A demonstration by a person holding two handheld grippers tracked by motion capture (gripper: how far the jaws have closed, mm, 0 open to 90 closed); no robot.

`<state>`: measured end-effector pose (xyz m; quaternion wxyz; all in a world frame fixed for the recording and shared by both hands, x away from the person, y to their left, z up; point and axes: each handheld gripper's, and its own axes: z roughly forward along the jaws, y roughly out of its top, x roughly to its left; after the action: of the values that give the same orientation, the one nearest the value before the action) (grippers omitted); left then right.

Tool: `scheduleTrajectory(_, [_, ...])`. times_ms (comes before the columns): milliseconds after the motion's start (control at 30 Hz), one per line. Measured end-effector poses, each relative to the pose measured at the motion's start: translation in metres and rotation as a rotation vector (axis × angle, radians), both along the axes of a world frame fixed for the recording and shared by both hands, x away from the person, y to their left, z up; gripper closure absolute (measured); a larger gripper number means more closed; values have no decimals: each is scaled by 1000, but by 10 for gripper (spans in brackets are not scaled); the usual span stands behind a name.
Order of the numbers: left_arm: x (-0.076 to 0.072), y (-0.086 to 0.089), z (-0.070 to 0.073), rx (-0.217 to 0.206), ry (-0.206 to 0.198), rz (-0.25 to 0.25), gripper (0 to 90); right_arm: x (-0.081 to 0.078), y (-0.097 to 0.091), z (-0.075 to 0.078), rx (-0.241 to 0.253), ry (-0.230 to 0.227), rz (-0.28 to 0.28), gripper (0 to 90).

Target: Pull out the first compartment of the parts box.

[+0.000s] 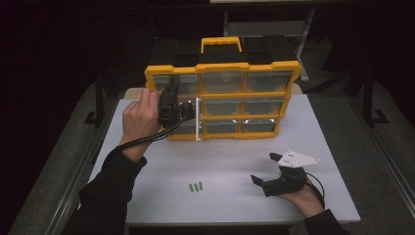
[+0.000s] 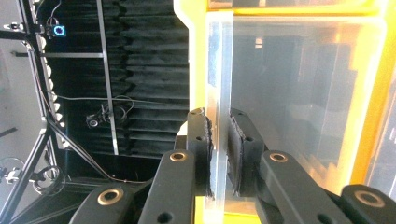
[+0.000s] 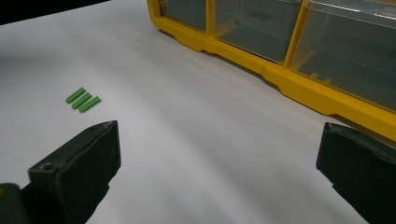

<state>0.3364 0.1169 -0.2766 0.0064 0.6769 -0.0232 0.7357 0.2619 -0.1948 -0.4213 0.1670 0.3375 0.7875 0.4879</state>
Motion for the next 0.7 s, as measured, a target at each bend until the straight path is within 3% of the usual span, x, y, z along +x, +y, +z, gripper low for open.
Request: scheduleTrajectory(700, [-8, 0, 0, 0, 5, -3, 801, 0, 0, 0, 2, 1, -2, 0])
